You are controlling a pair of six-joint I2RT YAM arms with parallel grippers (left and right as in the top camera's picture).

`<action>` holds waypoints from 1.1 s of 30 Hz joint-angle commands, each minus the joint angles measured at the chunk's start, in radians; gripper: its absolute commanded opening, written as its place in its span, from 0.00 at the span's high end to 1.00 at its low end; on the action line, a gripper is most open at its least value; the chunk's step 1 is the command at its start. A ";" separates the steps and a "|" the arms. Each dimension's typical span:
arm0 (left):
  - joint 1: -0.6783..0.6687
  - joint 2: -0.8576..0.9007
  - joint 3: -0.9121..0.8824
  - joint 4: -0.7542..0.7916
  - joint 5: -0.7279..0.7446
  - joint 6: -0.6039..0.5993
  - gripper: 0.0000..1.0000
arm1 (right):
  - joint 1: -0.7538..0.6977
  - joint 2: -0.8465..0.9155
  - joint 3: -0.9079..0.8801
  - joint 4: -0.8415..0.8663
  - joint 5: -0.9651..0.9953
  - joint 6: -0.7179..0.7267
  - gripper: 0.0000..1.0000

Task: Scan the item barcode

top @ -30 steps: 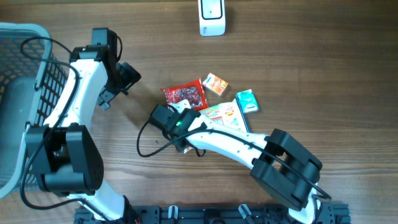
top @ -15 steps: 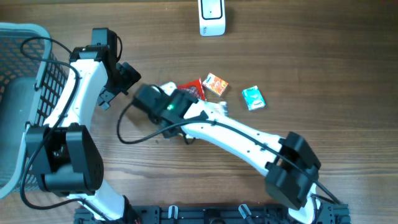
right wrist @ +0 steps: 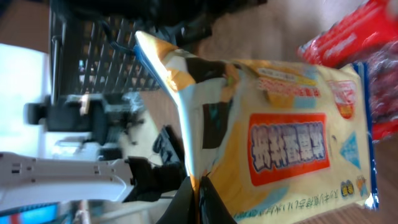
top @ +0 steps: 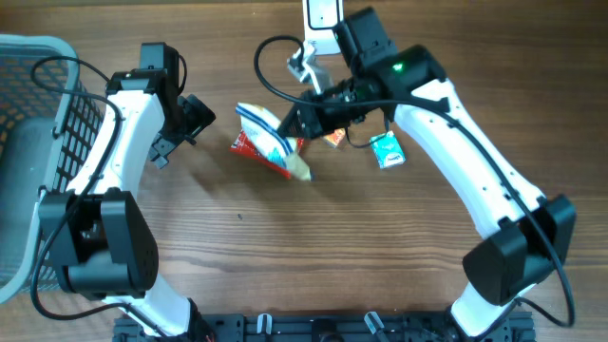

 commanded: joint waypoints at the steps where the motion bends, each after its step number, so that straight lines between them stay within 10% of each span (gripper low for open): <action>1: 0.005 0.015 -0.006 0.000 -0.009 -0.010 0.00 | -0.049 0.063 -0.147 0.084 -0.115 0.070 0.96; 7: 0.005 0.015 -0.006 0.000 -0.009 -0.010 0.00 | -0.213 0.070 -0.234 0.065 0.765 0.259 0.96; 13: 0.005 0.015 -0.006 0.000 -0.009 -0.010 0.00 | -0.215 0.070 -0.171 0.006 0.847 0.227 0.85; 17: 0.005 0.015 -0.006 0.000 -0.009 -0.010 0.00 | -0.197 0.070 -0.152 -0.071 0.866 0.151 0.22; 19: 0.005 0.015 -0.006 0.000 -0.009 -0.010 0.00 | -0.194 0.070 -0.152 -0.085 0.868 0.156 0.11; 23: 0.005 0.015 -0.006 0.000 -0.009 -0.010 0.00 | -0.194 0.071 -0.180 -0.135 0.899 0.195 0.28; 28: 0.005 0.015 -0.006 0.000 -0.010 -0.010 0.00 | -0.207 0.071 -0.321 -0.100 0.871 0.259 0.76; 33: 0.005 0.015 -0.006 0.000 -0.010 -0.010 0.00 | -0.207 0.071 -0.482 0.050 0.861 0.312 0.85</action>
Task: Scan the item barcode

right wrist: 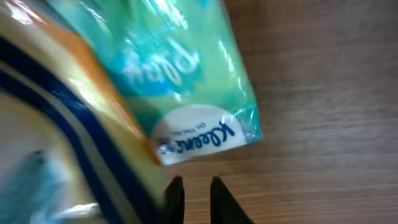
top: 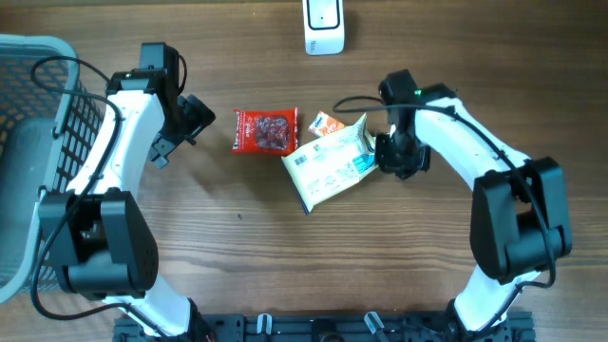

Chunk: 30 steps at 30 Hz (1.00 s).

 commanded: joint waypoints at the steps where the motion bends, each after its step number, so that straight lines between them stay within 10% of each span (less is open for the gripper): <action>1: 0.005 0.015 -0.006 0.000 -0.009 -0.010 0.00 | -0.005 0.010 -0.085 0.099 -0.014 0.057 0.82; 8: 0.005 0.015 -0.006 0.000 -0.009 -0.010 0.00 | -0.006 0.010 -0.086 0.529 -0.014 0.047 0.68; 14: 0.005 0.015 -0.006 0.000 -0.009 -0.010 0.00 | -0.025 0.009 0.216 0.212 -0.146 -0.062 0.07; 19: 0.005 0.015 -0.006 0.000 -0.009 -0.010 0.00 | 0.001 0.011 0.110 0.170 -0.463 -0.178 0.00; 30: 0.005 0.015 -0.006 0.000 -0.009 -0.010 0.00 | 0.009 0.012 -0.256 0.830 -0.546 0.180 0.00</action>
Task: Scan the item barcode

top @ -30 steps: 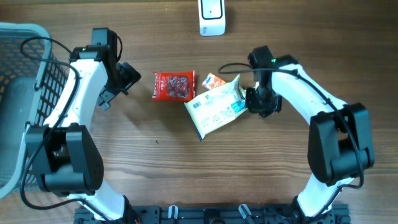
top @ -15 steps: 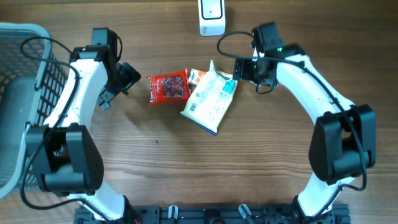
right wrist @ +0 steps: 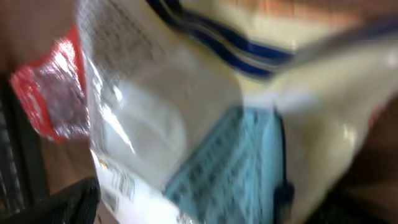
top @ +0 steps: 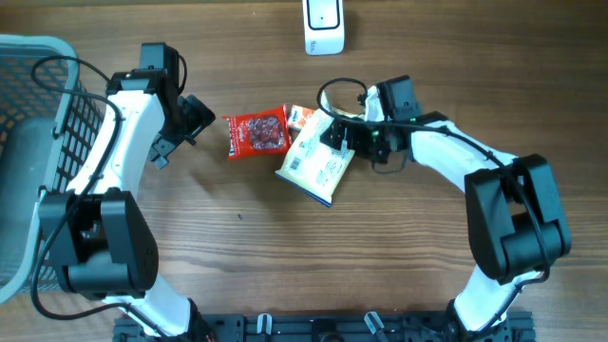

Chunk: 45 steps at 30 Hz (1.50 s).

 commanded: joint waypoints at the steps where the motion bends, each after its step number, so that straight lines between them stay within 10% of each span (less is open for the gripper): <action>1: 0.005 0.014 -0.005 -0.001 -0.006 -0.010 0.00 | 0.003 0.012 -0.077 0.126 -0.029 0.094 0.00; 2: 0.005 0.014 -0.005 -0.001 -0.006 -0.010 0.00 | 0.003 0.011 -0.082 0.140 -0.014 0.095 0.03; 7: 0.005 0.014 -0.005 -0.001 -0.006 -0.010 0.00 | -0.025 -0.011 -0.052 0.036 0.063 0.039 0.94; 8: 0.005 0.014 -0.005 -0.001 -0.006 -0.010 0.00 | -0.035 -0.025 -0.034 -0.006 0.073 0.010 0.96; 22: 0.005 0.014 -0.005 -0.001 -0.006 -0.010 0.00 | -0.096 -0.012 0.199 -0.514 0.221 -0.179 0.96; 25: 0.005 0.014 -0.005 -0.001 -0.006 -0.010 0.00 | -0.096 0.038 0.199 -0.532 0.167 -0.296 0.52; 28: 0.005 0.014 -0.005 -0.001 -0.006 -0.010 0.00 | -0.096 0.034 0.246 -0.567 0.101 -0.296 0.41; 30: 0.005 0.014 -0.005 -0.001 -0.006 -0.010 0.00 | -0.096 0.034 0.294 -0.608 0.087 -0.288 0.09; 32: 0.005 0.014 -0.005 -0.001 -0.006 -0.010 0.00 | -0.095 0.036 0.282 -0.611 0.080 -0.277 0.01; 43: 0.005 0.014 -0.005 -0.001 -0.006 -0.010 0.00 | -0.053 0.175 -0.011 -0.097 -0.066 0.127 0.01; 44: 0.005 0.014 -0.005 -0.001 -0.006 -0.010 0.00 | -0.050 0.184 -0.011 -0.093 -0.071 0.142 0.04; 45: 0.005 0.014 -0.005 -0.001 -0.006 -0.010 0.00 | -0.050 0.187 -0.011 -0.087 -0.076 0.147 0.32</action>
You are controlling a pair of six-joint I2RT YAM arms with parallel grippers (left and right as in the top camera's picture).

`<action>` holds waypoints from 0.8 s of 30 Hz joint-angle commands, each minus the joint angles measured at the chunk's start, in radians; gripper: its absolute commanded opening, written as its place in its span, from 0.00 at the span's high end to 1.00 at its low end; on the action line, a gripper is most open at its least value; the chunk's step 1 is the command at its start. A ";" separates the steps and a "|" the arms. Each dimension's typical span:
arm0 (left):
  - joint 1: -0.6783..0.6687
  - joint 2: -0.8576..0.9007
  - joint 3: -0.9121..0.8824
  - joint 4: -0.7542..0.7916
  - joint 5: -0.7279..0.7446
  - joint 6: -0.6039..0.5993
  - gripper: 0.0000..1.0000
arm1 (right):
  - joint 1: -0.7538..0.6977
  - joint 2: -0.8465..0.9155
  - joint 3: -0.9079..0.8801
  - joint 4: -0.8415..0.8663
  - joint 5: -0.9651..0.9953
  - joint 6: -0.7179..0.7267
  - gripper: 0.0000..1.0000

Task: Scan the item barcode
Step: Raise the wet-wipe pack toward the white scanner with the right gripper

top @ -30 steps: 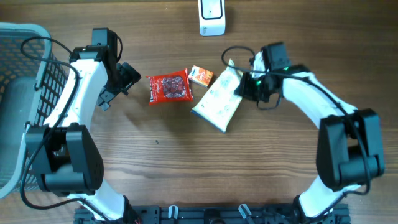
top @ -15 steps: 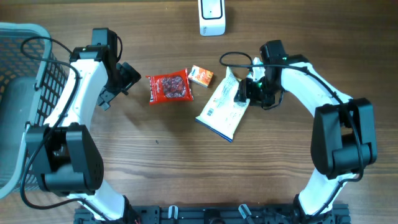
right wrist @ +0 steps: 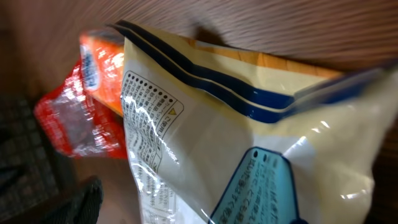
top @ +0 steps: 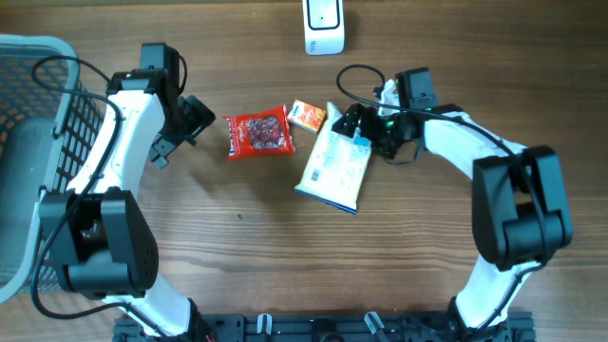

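Observation:
The large wipes pack [top: 334, 169] lies on the table with its white and blue printed back facing up. In the right wrist view the wipes pack [right wrist: 249, 143] fills the frame, showing fine print and a teal label. My right gripper [top: 359, 125] sits at the pack's upper right corner and is shut on its edge; its fingers are hidden in the wrist view. The white scanner [top: 323, 27] stands at the far edge, apart from the pack. At the left, my left gripper [top: 193, 120] is open and holds nothing.
A red snack packet [top: 258, 133] and a small orange packet [top: 307, 115] lie just left of the pack, and both also show in the right wrist view: orange packet [right wrist: 93, 56], red packet [right wrist: 68, 124]. A grey basket [top: 38, 142] stands at the far left.
The wipes pack has shifted a little to the right and turned more upright in the overhead view. The orange packet is now uncovered. My right gripper has moved slightly right. The left arm is unchanged.
At first my right gripper held the pack raised near the scanner, its yellow front towards the wrist camera. Then the pack lay back side up at mid table, partly over a green tissue packet. It then lay beside the red packet, and now lies slightly further right.

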 commanded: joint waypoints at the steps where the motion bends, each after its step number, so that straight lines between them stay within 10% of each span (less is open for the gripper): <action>1: 0.005 0.012 -0.005 0.000 -0.006 -0.010 0.00 | 0.034 0.122 -0.069 -0.022 0.026 0.100 0.72; 2: 0.005 0.012 -0.005 0.000 -0.006 -0.010 0.00 | 0.034 0.122 -0.063 -0.022 0.045 0.100 0.96; 12: 0.005 0.012 -0.005 0.000 -0.006 -0.010 0.00 | -0.121 -0.120 0.324 -0.329 0.075 0.028 0.96; 20: 0.005 0.012 -0.005 0.000 -0.006 -0.010 0.00 | -0.141 -0.172 0.383 -0.020 0.106 0.032 0.95; 24: 0.005 0.012 -0.005 0.000 -0.006 -0.010 0.00 | -0.059 -0.171 0.383 0.166 0.468 -0.071 0.95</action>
